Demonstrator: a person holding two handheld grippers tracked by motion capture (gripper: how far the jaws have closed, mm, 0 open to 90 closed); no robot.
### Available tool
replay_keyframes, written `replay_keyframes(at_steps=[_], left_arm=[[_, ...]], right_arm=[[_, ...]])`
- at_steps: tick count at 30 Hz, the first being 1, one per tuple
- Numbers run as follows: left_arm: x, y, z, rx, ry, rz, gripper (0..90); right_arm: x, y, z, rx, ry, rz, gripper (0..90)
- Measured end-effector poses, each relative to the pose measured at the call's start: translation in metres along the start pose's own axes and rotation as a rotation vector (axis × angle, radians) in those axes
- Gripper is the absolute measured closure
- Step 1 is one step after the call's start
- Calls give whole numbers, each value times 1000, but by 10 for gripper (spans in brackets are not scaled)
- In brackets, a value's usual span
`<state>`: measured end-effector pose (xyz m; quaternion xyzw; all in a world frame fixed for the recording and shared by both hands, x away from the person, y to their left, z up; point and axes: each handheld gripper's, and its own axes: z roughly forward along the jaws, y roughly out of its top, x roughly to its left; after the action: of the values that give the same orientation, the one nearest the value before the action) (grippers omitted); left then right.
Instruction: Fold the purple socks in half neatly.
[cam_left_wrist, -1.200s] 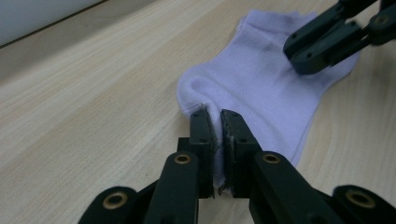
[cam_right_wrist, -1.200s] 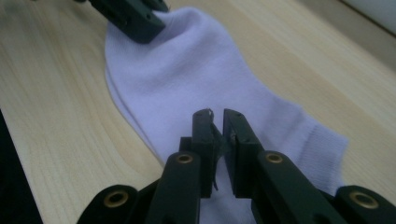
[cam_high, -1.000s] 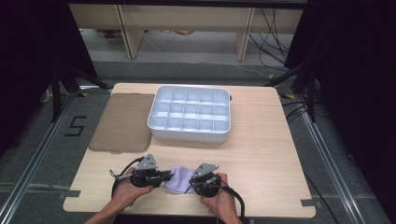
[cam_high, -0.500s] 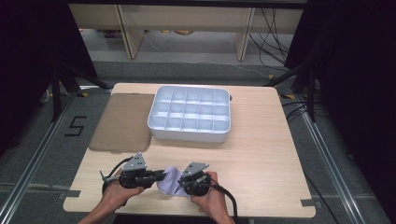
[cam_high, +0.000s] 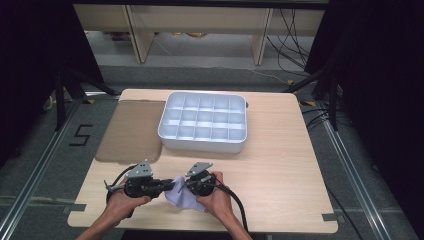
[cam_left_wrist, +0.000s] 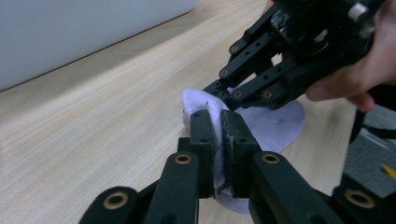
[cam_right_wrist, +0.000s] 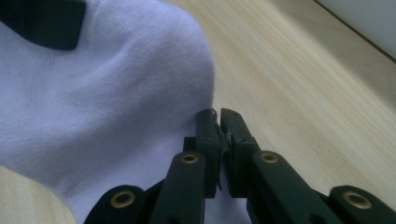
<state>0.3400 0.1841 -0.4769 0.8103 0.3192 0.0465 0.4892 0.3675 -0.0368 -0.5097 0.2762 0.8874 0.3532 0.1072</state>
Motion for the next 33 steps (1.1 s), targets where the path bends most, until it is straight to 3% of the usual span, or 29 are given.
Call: replay_keyframes(at_steps=[1, 3, 4, 5, 6, 7, 10, 12, 13, 16, 19, 20, 23, 33], left_arm=[[1, 0, 0, -12, 3, 21, 836], [1, 2, -1, -2, -4, 2, 836], [2, 2, -2, -3, -18, 10, 836], [2, 2, -2, -3, -18, 10, 836], [0, 3, -2, -5, -19, 6, 835], [0, 3, -2, -5, -19, 6, 835], [0, 3, -1, -9, -22, 5, 835], [-1, 3, -1, -4, -17, -6, 835], [-2, 4, -1, 4, -12, -5, 835], [-6, 6, 5, 4, -25, 12, 835], [-12, 11, 12, 4, -26, 30, 836], [-14, 12, 15, 5, -21, 31, 836], [-17, 15, 22, 16, -15, 50, 836], [-24, 21, 54, 86, -7, 64, 833]], right_arm=[[-1, 1, -2, 12, 8, 1, 860], [-4, -1, -8, -8, 6, 9, 860], [-7, -6, -20, -23, 3, 7, 859], [-7, -6, -20, -23, 3, 7, 859], [-6, -12, -36, -9, -1, 43, 857], [-7, -16, -41, -24, -8, 33, 856], [-10, -26, -58, -6, -32, 36, 855], [-11, -30, -60, -11, -48, 36, 855], [-12, -34, -64, 17, -51, 51, 854], [-14, -46, -59, 56, -51, 74, 854], [-13, -44, -55, 66, -45, 66, 856], [-14, -44, -53, 58, -37, 33, 856], [-15, -44, -53, 50, -29, 33, 855], [-21, -48, -58, 25, -10, 86, 842]])
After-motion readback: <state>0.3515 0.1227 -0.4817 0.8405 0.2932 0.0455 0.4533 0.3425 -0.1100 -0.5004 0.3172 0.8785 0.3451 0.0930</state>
